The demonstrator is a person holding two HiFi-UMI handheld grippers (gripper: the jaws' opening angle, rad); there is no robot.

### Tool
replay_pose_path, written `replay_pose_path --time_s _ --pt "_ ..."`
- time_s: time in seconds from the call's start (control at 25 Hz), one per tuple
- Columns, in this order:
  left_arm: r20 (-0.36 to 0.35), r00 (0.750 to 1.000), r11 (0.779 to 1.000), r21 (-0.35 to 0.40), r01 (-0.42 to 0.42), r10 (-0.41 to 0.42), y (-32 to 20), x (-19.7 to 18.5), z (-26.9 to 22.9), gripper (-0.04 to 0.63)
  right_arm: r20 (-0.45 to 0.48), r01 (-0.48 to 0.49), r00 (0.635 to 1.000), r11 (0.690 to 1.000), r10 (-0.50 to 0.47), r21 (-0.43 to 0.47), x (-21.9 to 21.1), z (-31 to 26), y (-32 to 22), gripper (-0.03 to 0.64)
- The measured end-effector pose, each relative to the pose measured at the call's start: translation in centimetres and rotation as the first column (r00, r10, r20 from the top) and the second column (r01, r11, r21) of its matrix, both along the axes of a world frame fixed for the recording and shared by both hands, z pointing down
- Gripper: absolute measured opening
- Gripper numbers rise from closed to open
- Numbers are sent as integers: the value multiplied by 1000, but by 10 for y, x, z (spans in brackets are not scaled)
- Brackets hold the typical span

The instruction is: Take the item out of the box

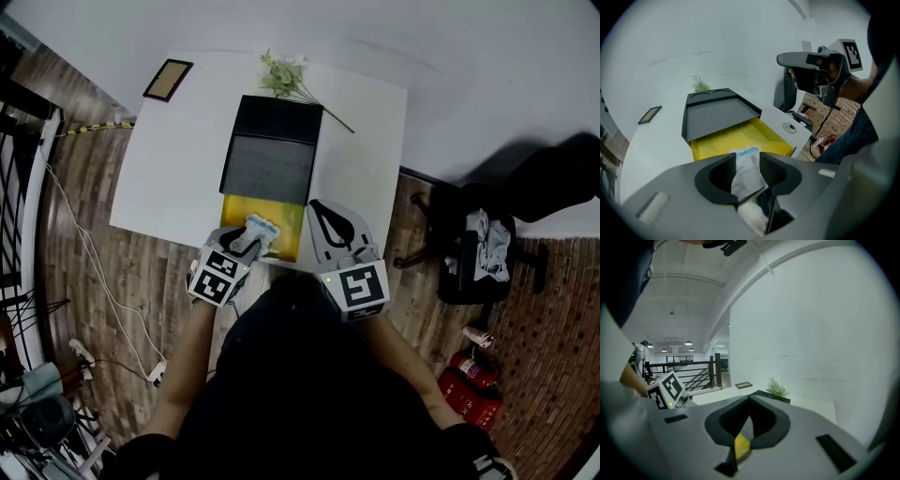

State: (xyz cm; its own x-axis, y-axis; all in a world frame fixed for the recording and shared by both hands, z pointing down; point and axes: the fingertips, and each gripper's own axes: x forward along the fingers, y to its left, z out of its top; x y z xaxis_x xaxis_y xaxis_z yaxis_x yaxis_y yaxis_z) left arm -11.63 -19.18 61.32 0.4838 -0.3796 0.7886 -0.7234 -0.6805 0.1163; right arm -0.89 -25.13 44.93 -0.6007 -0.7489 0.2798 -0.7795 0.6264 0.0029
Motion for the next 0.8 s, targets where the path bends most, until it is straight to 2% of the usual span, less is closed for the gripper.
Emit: replay_pose_path --time_s 0.2,0.48,0.8 --pt "56 997 996 -82 -45 50 5 3 14 169 -4 4 1000 1000 -4 -1 1 1 0 11" --pt "89 994 981 -190 -41 59 5 3 25 164 -26 -14 1000 1000 14 -3 9 3 -4 11" --pt "103 991 963 -263 -56 85 9 4 30 93 -30 -24 999 1000 24 -5 11 5 -5 11"
